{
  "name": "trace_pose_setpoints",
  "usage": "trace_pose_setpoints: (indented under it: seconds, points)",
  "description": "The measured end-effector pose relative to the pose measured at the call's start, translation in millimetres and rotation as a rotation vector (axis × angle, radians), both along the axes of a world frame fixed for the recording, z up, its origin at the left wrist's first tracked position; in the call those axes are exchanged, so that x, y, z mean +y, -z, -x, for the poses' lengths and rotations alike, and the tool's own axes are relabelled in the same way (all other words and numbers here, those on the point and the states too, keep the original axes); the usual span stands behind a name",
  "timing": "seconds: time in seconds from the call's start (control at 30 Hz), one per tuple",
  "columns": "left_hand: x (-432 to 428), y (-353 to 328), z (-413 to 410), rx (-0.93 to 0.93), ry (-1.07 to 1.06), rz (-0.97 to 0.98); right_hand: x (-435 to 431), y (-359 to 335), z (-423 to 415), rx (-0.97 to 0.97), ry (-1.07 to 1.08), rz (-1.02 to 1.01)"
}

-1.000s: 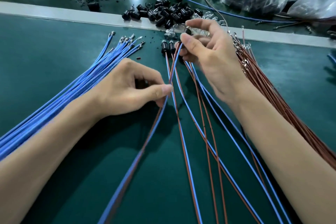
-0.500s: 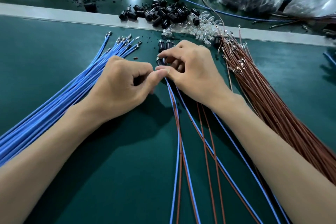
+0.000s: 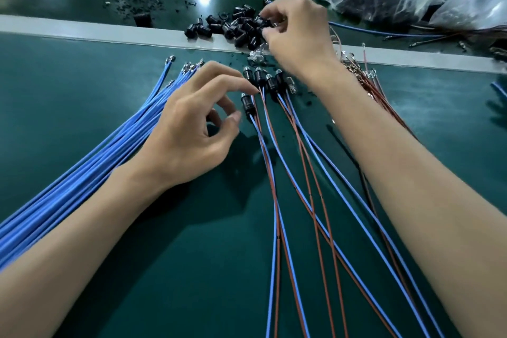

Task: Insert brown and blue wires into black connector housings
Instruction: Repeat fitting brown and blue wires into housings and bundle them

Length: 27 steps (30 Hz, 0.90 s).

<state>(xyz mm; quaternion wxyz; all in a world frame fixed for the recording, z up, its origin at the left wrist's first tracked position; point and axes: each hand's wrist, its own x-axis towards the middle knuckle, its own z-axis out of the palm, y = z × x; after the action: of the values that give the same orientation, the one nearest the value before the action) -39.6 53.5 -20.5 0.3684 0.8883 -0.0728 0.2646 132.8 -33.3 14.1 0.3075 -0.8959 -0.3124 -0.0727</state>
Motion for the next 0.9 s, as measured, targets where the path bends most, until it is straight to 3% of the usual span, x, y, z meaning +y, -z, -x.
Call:
trace_pose_setpoints:
  seconds: [0.17, 0.53, 0.77, 0.9]
  points:
    - [0, -1, -1, 0.013, -0.046, -0.007, 24, 12, -5, -0.034, 0.04, 0.192]
    - [0, -3, 0, 0.026, -0.082, 0.015, 19, 20, 14, -0.232, 0.086, 0.209]
    - [-1, -2, 1, 0.031, -0.081, 0.017, 20, 20, 10, -0.084, 0.126, 0.208]
    - [-1, -3, 1, 0.031, -0.09, 0.033, 14, 20, 12, -0.126, 0.13, 0.173]
